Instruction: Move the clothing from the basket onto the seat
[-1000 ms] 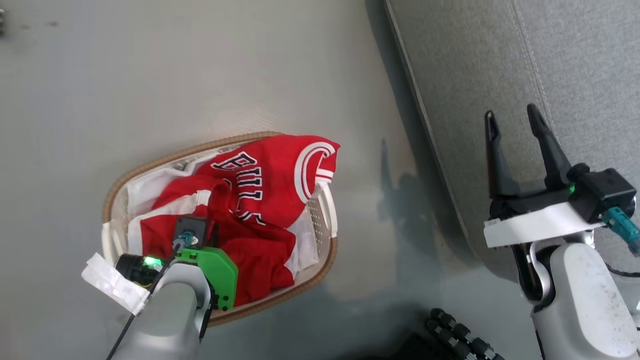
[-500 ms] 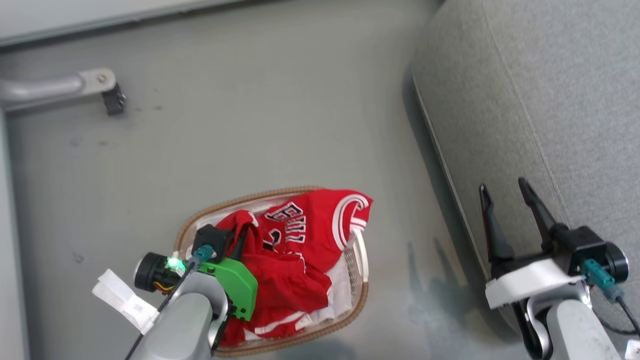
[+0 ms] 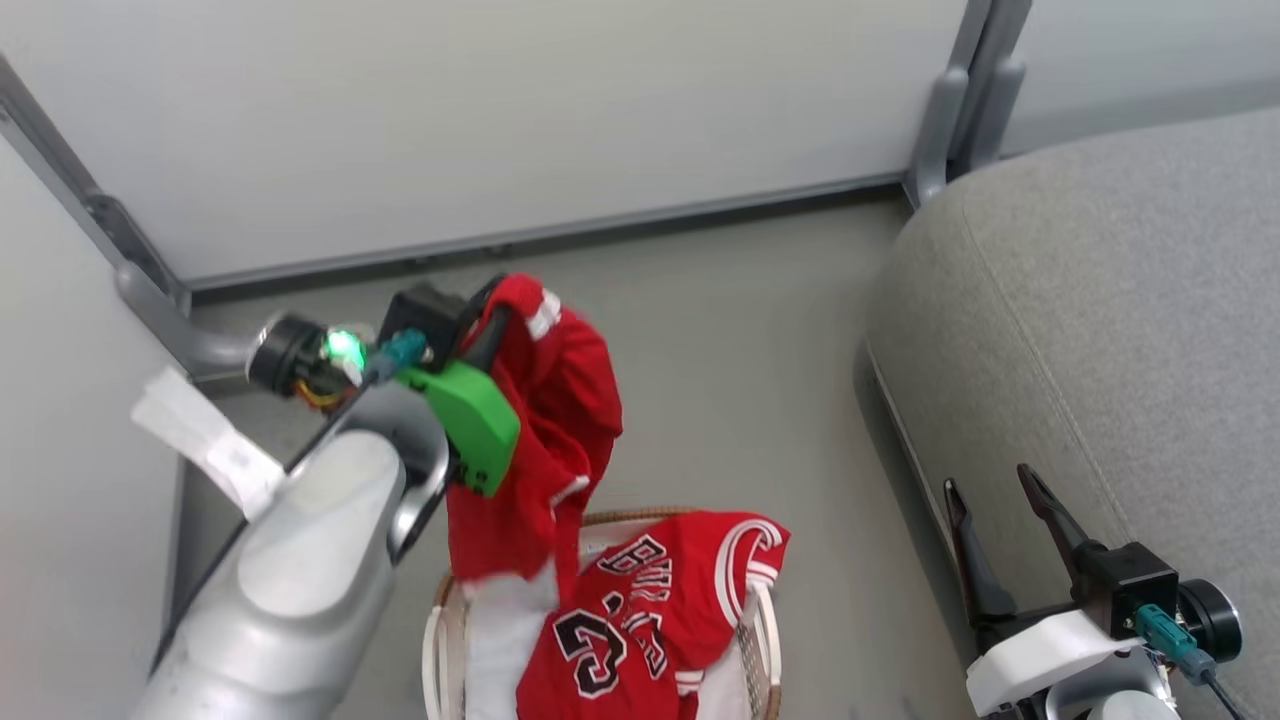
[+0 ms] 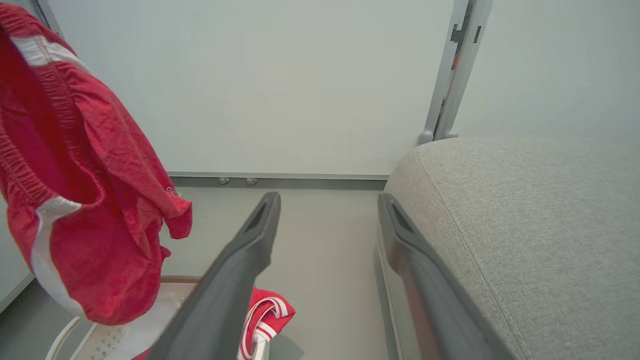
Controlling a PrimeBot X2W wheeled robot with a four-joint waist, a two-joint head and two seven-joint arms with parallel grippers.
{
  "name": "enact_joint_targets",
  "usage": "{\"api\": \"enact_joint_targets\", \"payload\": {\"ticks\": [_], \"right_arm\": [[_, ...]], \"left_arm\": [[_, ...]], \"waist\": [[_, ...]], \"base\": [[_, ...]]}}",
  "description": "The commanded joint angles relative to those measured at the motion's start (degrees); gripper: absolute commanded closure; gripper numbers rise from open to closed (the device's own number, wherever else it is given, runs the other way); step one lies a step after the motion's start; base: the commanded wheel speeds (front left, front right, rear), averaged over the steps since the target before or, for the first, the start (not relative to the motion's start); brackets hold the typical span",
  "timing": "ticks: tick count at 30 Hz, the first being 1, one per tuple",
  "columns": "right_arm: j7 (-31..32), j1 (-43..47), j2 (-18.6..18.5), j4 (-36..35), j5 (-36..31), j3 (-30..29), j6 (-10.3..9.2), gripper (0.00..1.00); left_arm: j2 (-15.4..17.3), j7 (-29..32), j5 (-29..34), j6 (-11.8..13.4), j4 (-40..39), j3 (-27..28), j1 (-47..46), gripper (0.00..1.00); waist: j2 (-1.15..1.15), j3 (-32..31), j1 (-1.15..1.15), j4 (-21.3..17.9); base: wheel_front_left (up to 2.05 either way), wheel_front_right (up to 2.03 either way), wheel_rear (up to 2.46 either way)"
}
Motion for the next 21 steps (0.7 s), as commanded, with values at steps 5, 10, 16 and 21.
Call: {"api": "enact_joint_targets", "payload": {"ticks": [5,10,16,21], "right_arm": [[-0.12,0.51,-0.22,-0.08,-0.15,1.42,-0.06,0.0],[-0.12,0.35,-0.2,-0.4,-0.63,2.6,-0.06,0.0],[-0.12,-1.67,-0.2,-0.84,-0.85,6.75,-0.06,0.0],[-0.12,-3.11,-0.22,-1.1,-0.94,9.17,-0.06,0.0]], "left_arm": [[3.11,4.6,-0.99,-0.18,-6.9,-2.31,-7.07,1.0],[4.41,6.64,-2.05,-0.2,-9.99,-3.97,-13.39,1.0],[4.0,7.16,-3.17,-0.2,-9.98,-5.92,-18.25,1.0],[3.23,7.19,-4.81,-0.2,-10.54,-7.91,-19.65,1.0]], "waist": [[0.0,-5.89,0.01,1.89],[0.0,-6.02,0.01,1.34],[0.0,-6.18,0.01,0.53],[0.0,-6.44,0.01,0.55]], "base": [[0.0,0.0,0.0],[0.0,0.0,0.0],[0.0,0.0,0.0],[0.0,0.0,0.0]]}}
